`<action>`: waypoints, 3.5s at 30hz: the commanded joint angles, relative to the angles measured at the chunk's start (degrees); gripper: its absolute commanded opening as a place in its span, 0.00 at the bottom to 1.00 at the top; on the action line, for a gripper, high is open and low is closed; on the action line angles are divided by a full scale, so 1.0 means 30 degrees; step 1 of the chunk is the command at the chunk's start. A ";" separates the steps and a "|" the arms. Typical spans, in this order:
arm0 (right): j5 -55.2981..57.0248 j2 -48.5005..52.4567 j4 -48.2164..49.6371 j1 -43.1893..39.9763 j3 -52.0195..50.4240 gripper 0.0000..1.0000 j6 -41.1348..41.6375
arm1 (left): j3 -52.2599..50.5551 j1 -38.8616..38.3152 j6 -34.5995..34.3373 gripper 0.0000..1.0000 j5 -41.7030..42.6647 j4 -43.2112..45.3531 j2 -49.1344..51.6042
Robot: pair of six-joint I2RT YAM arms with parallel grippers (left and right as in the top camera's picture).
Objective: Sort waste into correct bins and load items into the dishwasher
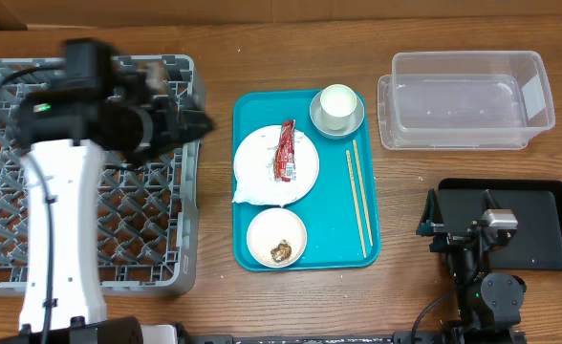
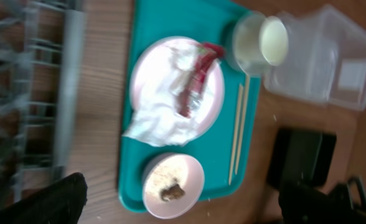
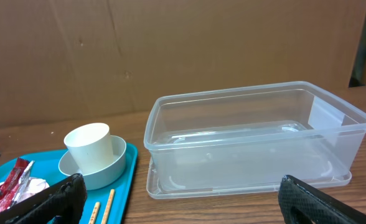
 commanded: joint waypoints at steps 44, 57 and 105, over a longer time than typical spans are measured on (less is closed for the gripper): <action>-0.5610 0.1588 0.9624 0.0124 0.6339 1.00 1.0032 | 0.0554 0.4889 -0.0044 1.00 -1.2284 -0.0707 -0.0663; -0.9559 1.8010 -1.1613 0.1851 2.3984 0.99 0.2331 | 0.0554 0.4889 -0.0044 1.00 -1.2291 -0.0714 -0.0663; 0.0437 3.7732 -1.1074 1.3078 2.7379 0.59 0.9442 | 0.0554 0.4889 -0.0044 1.00 -1.2284 -0.0714 -0.0663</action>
